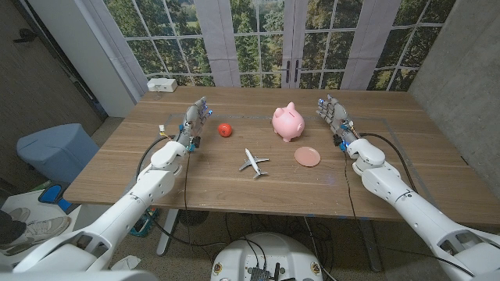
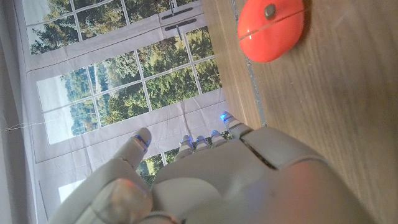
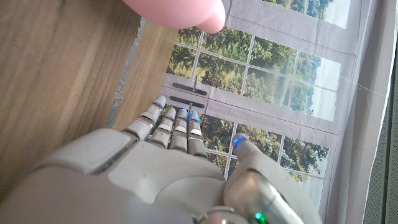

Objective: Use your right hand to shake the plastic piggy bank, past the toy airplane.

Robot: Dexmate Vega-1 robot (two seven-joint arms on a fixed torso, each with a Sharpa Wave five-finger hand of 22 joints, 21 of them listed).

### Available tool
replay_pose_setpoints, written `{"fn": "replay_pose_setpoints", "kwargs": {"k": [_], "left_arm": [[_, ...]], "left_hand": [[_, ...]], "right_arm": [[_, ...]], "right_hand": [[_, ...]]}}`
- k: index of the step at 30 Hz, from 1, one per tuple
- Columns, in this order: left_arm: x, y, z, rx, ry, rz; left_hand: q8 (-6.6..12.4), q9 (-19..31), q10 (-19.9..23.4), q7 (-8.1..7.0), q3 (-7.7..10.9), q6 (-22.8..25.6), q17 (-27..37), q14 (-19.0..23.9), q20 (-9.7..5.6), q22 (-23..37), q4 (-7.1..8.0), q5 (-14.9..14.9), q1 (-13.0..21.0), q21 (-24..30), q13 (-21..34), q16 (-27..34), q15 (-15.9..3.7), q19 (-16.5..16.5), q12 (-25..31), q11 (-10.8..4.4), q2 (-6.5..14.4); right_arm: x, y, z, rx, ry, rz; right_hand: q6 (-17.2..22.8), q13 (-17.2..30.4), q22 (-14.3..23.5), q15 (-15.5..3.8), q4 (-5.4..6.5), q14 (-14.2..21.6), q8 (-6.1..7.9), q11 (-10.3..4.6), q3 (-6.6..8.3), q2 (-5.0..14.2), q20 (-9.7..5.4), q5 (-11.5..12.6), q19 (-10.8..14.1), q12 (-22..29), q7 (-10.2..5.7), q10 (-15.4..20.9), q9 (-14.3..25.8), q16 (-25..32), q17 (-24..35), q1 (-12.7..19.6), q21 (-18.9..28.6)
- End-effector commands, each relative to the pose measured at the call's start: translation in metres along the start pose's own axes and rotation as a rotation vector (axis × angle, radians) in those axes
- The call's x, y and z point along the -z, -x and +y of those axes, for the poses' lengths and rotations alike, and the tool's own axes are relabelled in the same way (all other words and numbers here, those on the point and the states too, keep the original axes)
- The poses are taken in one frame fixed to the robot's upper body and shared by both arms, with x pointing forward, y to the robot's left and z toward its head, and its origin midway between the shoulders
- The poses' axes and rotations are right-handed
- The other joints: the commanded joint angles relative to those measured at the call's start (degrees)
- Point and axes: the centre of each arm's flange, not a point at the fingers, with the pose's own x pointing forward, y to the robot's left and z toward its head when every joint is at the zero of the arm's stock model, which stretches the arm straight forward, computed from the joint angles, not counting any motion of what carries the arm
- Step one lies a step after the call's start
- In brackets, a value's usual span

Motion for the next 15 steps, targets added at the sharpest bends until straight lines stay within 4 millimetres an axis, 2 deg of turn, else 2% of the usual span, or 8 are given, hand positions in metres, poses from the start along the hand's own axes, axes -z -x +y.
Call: {"fn": "replay_pose_setpoints", "kwargs": {"k": [1,5,9,12,15], "left_arm": [[-0.0057,-0.0050,0.0008,-0.019,-0.019,-0.027],[-0.0053,-0.0066,-0.0019,-0.015,-0.027,-0.024],[-0.0078,-0.0082,-0.0029,-0.018,-0.041,-0.036],[-0.0075,-0.0088,-0.0040,-0.016,-0.043,-0.034],[-0.0063,-0.0090,-0.0042,-0.016,-0.042,-0.029]], "left_hand": [[0.41,0.12,-0.89,-0.11,0.37,-0.31,0.08,-0.79,-4.37,0.13,-0.08,0.20,0.25,0.40,0.09,0.32,-3.50,0.20,0.49,-0.06,3.45],[0.44,0.12,-0.80,-0.10,0.36,-0.24,0.09,-0.69,-4.36,0.13,-0.17,0.20,0.21,0.48,0.09,0.37,-3.48,0.38,0.54,-0.02,3.41],[0.45,0.12,-0.74,-0.16,0.33,-0.21,0.09,-0.65,-4.25,0.12,-0.27,0.20,0.17,0.52,0.09,0.39,-3.51,0.50,0.57,0.16,3.33],[0.53,0.13,-0.42,-0.17,0.32,0.01,0.07,-0.35,-4.17,0.12,-0.47,0.19,0.17,0.66,0.09,0.50,-3.52,0.91,0.70,0.15,3.27],[0.56,0.13,-0.31,-0.20,0.32,0.13,0.04,-0.21,-4.03,0.12,-0.62,0.19,0.19,0.76,0.09,0.52,-3.43,1.19,0.74,0.25,3.23]], "right_arm": [[-0.0007,-0.0008,-0.0029,0.027,0.032,0.001],[-0.0006,0.0009,-0.0058,0.038,0.045,-0.005],[-0.0028,0.0026,-0.0063,0.058,0.063,-0.018],[-0.0052,0.0045,-0.0046,0.085,0.096,-0.033],[-0.0072,0.0052,-0.0028,0.097,0.117,-0.039]], "right_hand": [[0.67,0.08,0.14,-0.71,-0.24,0.37,0.38,0.09,0.46,1.23,-3.62,0.33,0.60,0.35,0.00,0.59,0.24,0.56,0.07,0.41,0.22],[0.67,0.02,0.15,-0.41,-0.61,0.49,0.37,0.16,0.50,1.01,-3.42,0.28,0.74,0.36,0.10,0.61,0.24,0.60,-0.11,0.56,0.10],[0.75,-0.07,0.17,0.42,-1.22,1.00,0.37,0.55,0.43,0.53,-2.42,0.12,1.00,0.46,0.29,0.91,0.26,0.78,-0.42,0.74,-0.11],[1.95,-0.28,0.33,2.30,-3.08,2.89,0.73,1.68,-0.12,-0.71,0.81,-0.39,2.89,0.91,1.14,2.40,0.32,1.46,-1.14,1.26,-0.14],[2.80,-0.35,0.42,3.25,-4.74,4.10,0.93,2.29,-0.24,-1.55,2.29,-0.71,4.29,1.16,1.86,3.43,0.35,1.78,-1.65,2.10,-0.04]]}}
